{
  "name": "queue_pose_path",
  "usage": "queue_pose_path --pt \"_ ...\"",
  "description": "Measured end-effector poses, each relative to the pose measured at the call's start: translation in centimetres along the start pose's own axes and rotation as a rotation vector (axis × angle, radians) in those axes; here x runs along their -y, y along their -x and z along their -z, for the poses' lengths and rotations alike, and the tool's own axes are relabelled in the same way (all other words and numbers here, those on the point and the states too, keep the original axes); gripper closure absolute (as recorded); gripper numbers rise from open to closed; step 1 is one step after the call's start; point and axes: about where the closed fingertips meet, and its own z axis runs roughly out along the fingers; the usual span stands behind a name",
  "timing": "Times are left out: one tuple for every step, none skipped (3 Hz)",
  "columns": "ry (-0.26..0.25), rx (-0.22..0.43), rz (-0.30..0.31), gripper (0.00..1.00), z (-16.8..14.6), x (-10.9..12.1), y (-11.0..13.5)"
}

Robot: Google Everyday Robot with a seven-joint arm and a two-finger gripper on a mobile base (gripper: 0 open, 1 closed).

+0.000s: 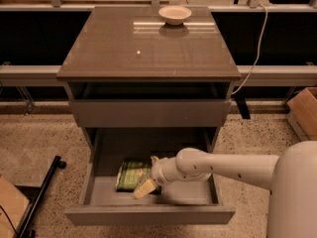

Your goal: Pick green jalapeno chip bag from middle drawer and place on counter

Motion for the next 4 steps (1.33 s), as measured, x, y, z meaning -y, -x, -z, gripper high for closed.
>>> queue_pose_path --pt "0.006 0.049 -0.036 0.0 -2.4 1.4 -0.7" --pt "0.026 0.085 -0.105 0.13 -4.3 1.9 -2.4" --pt "0.011 0.107 -0.134 0.36 -4.1 1.6 -2.6" --pt "-0.018 0.12 -0.11 0.59 -2.5 1.0 -1.5"
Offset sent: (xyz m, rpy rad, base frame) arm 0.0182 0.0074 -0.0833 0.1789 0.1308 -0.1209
